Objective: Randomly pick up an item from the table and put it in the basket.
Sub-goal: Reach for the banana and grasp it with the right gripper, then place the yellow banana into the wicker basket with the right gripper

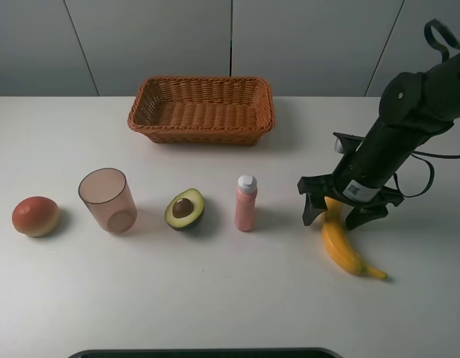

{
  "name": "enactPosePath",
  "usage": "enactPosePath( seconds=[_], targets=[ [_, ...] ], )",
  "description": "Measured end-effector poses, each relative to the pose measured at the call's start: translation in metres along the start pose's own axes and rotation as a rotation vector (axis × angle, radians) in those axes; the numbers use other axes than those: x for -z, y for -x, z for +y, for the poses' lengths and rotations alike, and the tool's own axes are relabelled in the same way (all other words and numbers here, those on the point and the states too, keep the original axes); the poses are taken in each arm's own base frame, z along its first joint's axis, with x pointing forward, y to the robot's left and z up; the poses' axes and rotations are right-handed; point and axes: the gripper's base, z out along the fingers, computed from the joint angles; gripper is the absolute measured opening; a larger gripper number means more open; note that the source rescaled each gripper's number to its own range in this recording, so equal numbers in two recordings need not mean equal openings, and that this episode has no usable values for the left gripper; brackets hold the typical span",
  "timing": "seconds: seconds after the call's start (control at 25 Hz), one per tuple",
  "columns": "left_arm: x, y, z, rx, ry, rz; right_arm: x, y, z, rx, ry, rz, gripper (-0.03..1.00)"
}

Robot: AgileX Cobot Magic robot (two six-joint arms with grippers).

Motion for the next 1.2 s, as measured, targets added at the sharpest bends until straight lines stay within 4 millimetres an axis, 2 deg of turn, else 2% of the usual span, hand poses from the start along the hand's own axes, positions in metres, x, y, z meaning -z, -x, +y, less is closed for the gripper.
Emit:
enactPosePath(
  seconds=[0.12, 0.52, 0.64, 0.76, 1.0, 1.12, 1.2],
  targets=[
    [0.000, 0.000, 0.000, 0.000, 0.000, 0.000, -0.002, 0.000, 0.000, -0.001, -0.002, 0.005, 0.00],
    [0.000, 0.000, 0.000, 0.000, 0.000, 0.000, -0.002, 0.000, -0.001, 0.003, -0.005, 0.004, 0.02],
    [0.000, 0.000, 0.000, 0.000, 0.000, 0.000, 0.008, 0.000, 0.001, 0.029, -0.011, -0.003, 0.02],
    [0.000, 0.000, 0.000, 0.000, 0.000, 0.000, 0.042, 0.010, 0.008, 0.093, -0.019, -0.054, 0.02],
    [0.000, 0.000, 0.000, 0.000, 0.000, 0.000, 0.154, 0.046, 0.035, 0.335, -0.031, -0.378, 0.02],
    [0.000, 0.000, 0.000, 0.000, 0.000, 0.000, 0.195, 0.060, 0.047, 0.475, -0.040, -0.530, 0.02],
    [0.000, 0.000, 0.000, 0.000, 0.000, 0.000, 0.212, 0.069, 0.057, 0.545, -0.003, -0.616, 0.02]
  ],
)
